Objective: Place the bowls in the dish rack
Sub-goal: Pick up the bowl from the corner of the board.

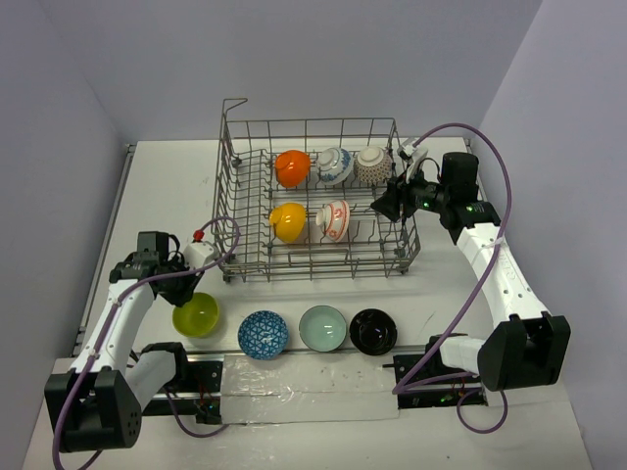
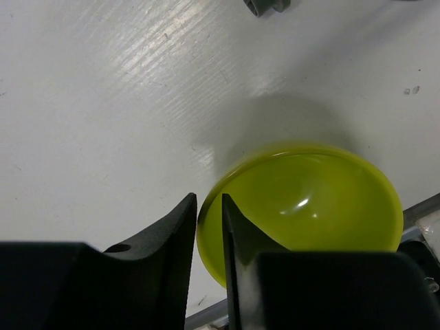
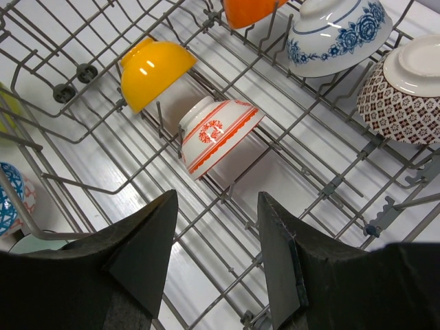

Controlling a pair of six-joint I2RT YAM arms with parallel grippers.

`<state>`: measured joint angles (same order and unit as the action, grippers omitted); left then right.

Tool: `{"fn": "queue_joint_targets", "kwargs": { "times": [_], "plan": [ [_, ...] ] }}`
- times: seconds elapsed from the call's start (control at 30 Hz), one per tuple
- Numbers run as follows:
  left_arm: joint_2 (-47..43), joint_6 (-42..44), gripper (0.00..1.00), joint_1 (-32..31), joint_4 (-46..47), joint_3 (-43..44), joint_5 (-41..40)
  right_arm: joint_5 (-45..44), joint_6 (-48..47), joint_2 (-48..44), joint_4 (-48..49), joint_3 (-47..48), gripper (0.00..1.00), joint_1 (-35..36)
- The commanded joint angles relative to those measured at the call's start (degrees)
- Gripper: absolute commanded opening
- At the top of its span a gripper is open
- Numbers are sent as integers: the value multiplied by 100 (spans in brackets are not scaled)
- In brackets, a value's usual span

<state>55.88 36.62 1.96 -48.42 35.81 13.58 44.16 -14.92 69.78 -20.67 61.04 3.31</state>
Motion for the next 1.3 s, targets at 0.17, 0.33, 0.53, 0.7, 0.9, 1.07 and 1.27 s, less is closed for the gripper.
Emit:
{"fn": "queue_joint_targets", "kwargs": {
  "times": [0.17,0.33,0.53,0.7,0.9,1.07,1.27],
  "plan": [
    [11,-50,21,15,131,22,-84,-13,-82,-70,63,-65,58,-32],
    [55,-50,14,24,131,22,-58,-4,-73,-70,63,-65,58,-41],
    [55,-50,7,24,167,22,-49,-13,-82,-96,80,-92,58,-41],
    [29,-32,4,24,140,75,-40,-13,-81,-96,80,-92,58,-41],
    [-33,-41,1,24,44,347,127,-4,-82,-140,80,-101,58,-41],
    [-42,-59,0,33,-70,602,197,22,-82,-157,80,-109,58,-41],
    [-59,-32,0,33,-194,734,276,22,-90,-166,80,-118,58,-41]
  ]
}}
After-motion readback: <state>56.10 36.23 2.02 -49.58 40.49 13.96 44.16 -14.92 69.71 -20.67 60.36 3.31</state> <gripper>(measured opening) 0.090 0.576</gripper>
